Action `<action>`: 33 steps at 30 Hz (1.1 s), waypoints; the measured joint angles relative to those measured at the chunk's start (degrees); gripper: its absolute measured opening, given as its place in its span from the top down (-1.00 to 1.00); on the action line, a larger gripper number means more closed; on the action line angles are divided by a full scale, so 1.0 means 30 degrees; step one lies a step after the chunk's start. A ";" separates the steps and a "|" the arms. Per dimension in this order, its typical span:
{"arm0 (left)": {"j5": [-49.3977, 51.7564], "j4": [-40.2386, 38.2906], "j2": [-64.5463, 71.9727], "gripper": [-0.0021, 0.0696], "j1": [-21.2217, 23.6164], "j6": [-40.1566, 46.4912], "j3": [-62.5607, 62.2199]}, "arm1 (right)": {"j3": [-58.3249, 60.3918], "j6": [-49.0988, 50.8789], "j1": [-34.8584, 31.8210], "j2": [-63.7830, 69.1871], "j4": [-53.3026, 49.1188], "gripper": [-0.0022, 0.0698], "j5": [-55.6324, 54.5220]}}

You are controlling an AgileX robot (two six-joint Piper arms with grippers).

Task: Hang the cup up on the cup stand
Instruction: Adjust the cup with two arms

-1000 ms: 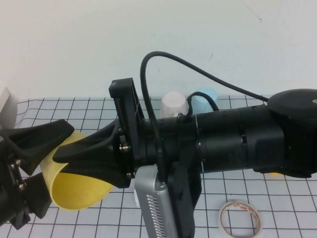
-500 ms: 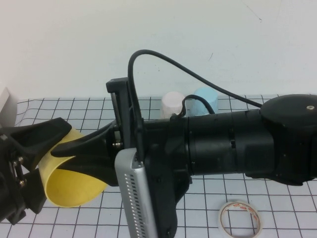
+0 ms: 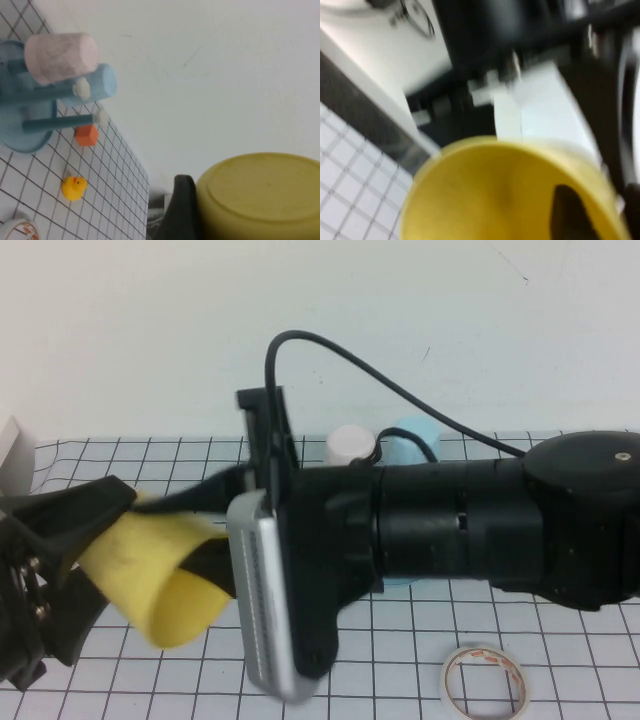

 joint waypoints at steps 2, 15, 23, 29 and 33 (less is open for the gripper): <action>0.0325 -0.0032 -0.0036 -0.63 0.0000 0.0000 0.0000 | 0.0000 0.0139 -0.0081 0.0166 0.0039 0.15 -0.0854; 0.0698 -0.0236 -0.0065 -0.62 -0.0008 -0.0091 -0.0036 | 0.0000 0.1584 -0.0129 0.0273 0.0039 -0.26 -0.2779; 0.0044 -0.0268 -0.0065 -0.61 -0.0008 0.0118 -0.0036 | 0.0000 0.1956 -0.0129 0.0273 0.0081 -0.27 -0.2820; -0.0096 -0.0345 -0.0065 -0.61 -0.0008 0.0567 -0.0036 | 0.0036 0.2627 -0.0129 0.0273 0.0081 -0.27 -0.2820; -0.0406 -0.0345 -0.0065 -0.61 -0.0008 0.0701 -0.0036 | 0.0158 0.2948 -0.0156 0.0273 0.0109 -0.27 -0.2322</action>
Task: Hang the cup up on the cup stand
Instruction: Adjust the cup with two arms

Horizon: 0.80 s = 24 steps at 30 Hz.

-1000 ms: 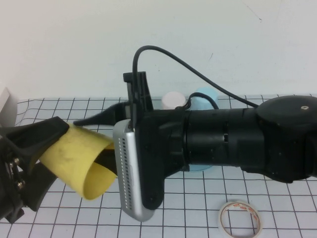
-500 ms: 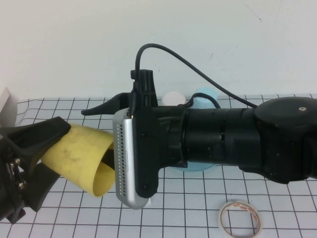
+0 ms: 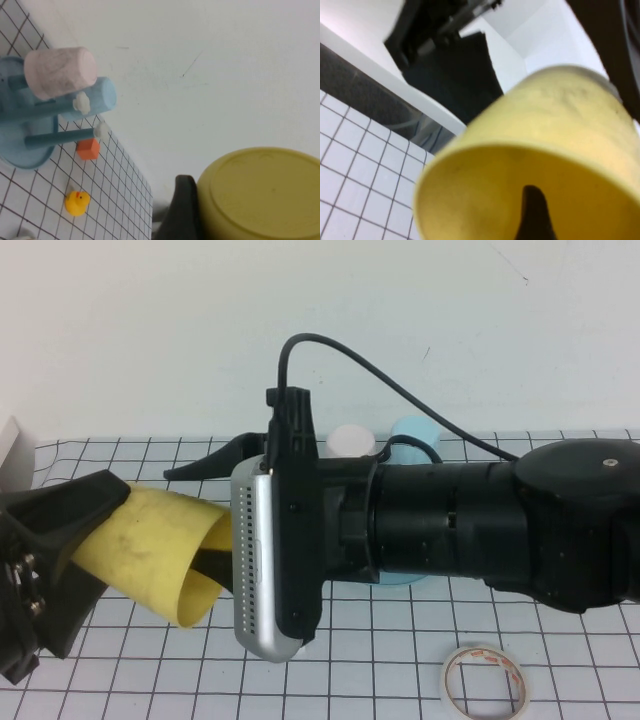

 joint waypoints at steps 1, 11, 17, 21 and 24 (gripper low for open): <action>-0.0094 0.0000 0.0000 -0.61 0.0000 0.0045 0.0000 | 0.0000 0.0036 0.0000 0.0000 0.0000 -0.27 0.0136; -0.1062 -0.0042 0.0000 -0.61 0.0000 0.2191 -0.1113 | 0.0000 0.0600 0.0000 -0.0875 0.0000 -0.27 0.0198; -0.1833 -0.0126 0.0000 -0.61 0.0000 0.3798 -0.2091 | 0.0451 0.1641 0.0000 -0.1353 0.0000 -0.27 -0.1491; -0.2490 -0.0154 -0.0011 -0.61 0.0000 0.5001 -0.2354 | 0.1658 0.1833 0.0000 -0.1890 0.0046 -0.27 -0.2686; -0.3164 -0.0154 -0.0011 -0.61 0.0000 0.6310 -0.2449 | 0.2584 0.1873 0.0000 -0.2445 0.0056 -0.27 -0.3113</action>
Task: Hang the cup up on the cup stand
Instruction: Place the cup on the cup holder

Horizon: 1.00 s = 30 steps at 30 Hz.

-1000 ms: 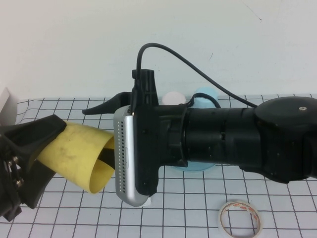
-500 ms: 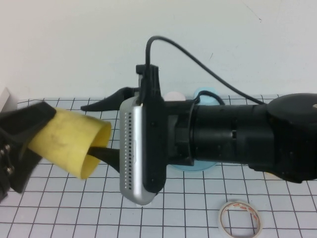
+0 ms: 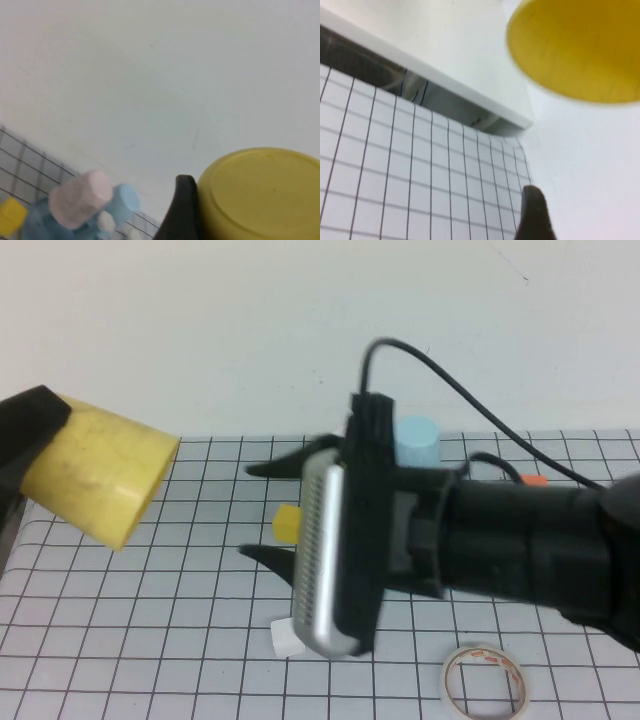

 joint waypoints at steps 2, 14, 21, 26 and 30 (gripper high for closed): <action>-0.0448 -0.0012 -0.0032 -0.61 0.0000 0.1057 0.0000 | 0.0583 0.0028 0.0000 -0.0487 0.0000 -0.28 -0.0333; -0.1378 -0.0087 -0.0032 -0.61 0.0000 0.8638 -0.1463 | 0.4520 0.0997 0.0000 -0.5596 0.0375 -0.18 -0.6175; -0.1378 -0.0087 0.0084 -0.61 0.0000 1.3225 -0.3021 | 0.7373 0.5201 0.0000 -0.8531 0.0535 0.36 -0.6866; -0.1296 -0.0087 0.1109 -0.61 0.0000 1.3813 -0.4023 | 0.8858 0.9149 0.0000 -0.9492 0.0525 0.86 -0.4535; -0.0487 -0.0087 0.2660 -0.61 0.0000 1.3910 -0.4896 | 0.9069 1.0333 0.0000 -0.9492 0.0525 0.92 -0.2637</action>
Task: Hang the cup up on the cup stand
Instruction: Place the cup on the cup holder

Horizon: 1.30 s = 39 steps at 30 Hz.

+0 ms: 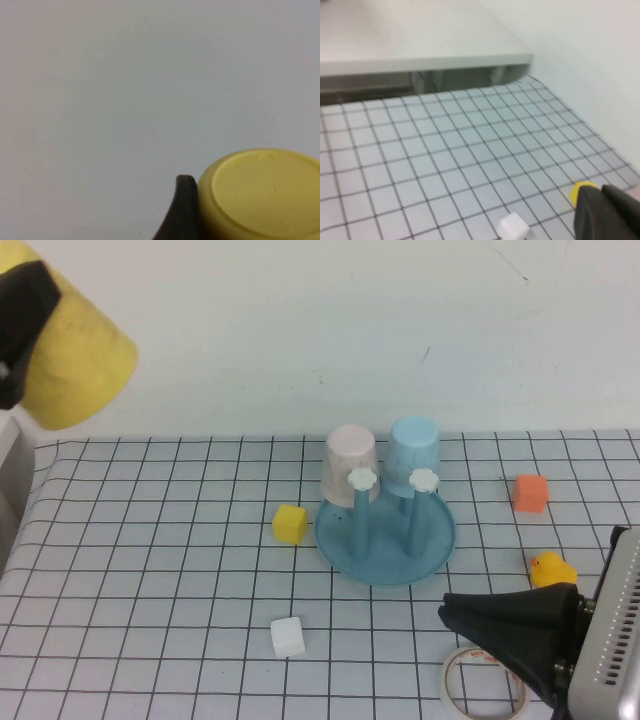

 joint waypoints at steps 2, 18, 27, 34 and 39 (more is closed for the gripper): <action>0.0774 0.0000 0.0776 -0.61 0.0000 0.0102 -0.0391 | 0.0000 0.0235 0.0000 -0.0042 0.0000 0.94 0.0362; 0.9379 0.0425 0.7570 -0.61 0.0000 0.5201 -0.3316 | 0.0000 0.4364 0.0000 -0.3750 0.0050 0.94 -0.5387; 1.0715 0.0568 1.0667 -0.61 -0.0335 0.7047 -0.5448 | 0.0000 0.0655 0.0000 -0.5079 0.0469 0.94 -1.1935; 0.8375 0.0568 1.2621 -0.61 -0.2587 0.9147 -0.6609 | 0.0000 -0.4917 0.0000 -0.5157 0.0552 0.94 -2.0146; 0.6544 0.0568 1.4240 -0.60 -0.3927 0.9374 -0.7321 | 0.0000 -0.5452 0.0000 -0.5192 0.0552 0.94 -2.3344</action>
